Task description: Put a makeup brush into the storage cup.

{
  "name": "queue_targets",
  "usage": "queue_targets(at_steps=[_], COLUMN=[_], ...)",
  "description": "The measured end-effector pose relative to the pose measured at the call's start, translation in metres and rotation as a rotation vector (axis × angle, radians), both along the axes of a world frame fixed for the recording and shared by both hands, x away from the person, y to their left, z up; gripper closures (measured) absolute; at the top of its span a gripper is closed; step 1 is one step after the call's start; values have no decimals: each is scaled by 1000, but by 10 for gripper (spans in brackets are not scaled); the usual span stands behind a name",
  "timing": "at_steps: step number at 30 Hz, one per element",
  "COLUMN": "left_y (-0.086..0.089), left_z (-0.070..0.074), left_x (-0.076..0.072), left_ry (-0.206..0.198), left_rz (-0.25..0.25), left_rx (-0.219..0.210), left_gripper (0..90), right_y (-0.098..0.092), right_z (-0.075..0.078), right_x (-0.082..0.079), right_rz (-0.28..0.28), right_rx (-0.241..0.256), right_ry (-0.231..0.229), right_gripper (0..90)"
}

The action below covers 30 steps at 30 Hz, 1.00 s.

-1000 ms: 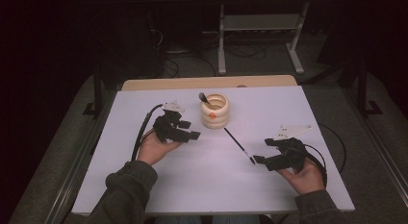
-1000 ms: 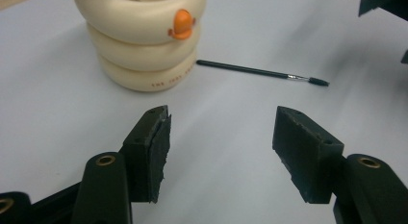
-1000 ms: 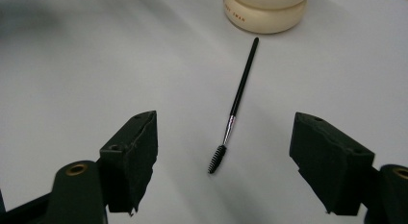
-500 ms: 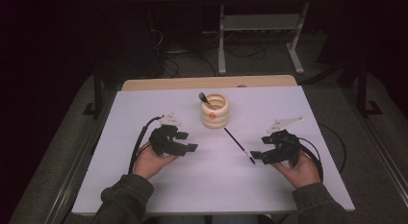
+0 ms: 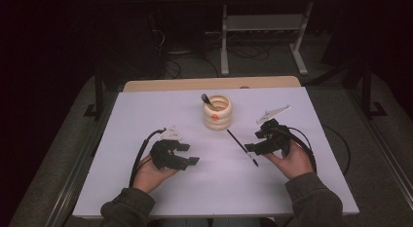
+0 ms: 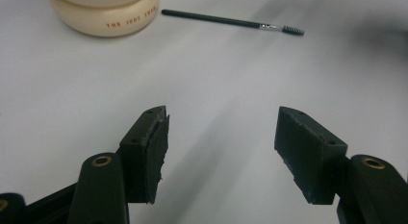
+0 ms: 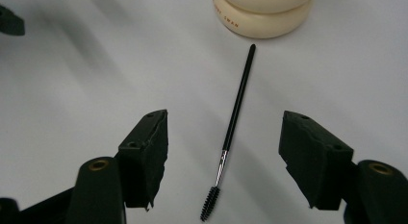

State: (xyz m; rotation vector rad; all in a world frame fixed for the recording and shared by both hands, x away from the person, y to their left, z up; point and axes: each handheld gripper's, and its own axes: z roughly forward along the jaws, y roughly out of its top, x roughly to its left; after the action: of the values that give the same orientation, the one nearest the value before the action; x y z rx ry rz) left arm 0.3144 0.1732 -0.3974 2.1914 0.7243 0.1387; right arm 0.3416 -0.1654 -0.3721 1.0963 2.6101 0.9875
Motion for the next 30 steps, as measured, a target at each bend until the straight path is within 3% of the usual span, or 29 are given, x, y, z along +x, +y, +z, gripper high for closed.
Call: queue_targets(at_steps=[6,12,16,21,23,30], left_y=[12,23,24,25,26,29], left_z=[-8,-16,-18,-17,-17,-11], left_x=[-12,-19,-21,-21,-22,-24], left_ry=[-7,-1,-10,-23,-19,-35], left_rz=[14,40,36,32,29,27], left_rx=[-21,-13,-2,-7,-29,-24], left_gripper=[354,353,346,337,330,327], right_y=[7,15,19,21,23,33], right_z=[-1,-6,-10,-14,-17,-30], right_x=[7,12,16,20,22,26], right_rz=[2,9,4,2,5,8], right_rx=[-5,-51,-43,-52,-61,-95], right_ry=[17,15,21,25,34,67], right_gripper=[349,366,388,415,431,509])
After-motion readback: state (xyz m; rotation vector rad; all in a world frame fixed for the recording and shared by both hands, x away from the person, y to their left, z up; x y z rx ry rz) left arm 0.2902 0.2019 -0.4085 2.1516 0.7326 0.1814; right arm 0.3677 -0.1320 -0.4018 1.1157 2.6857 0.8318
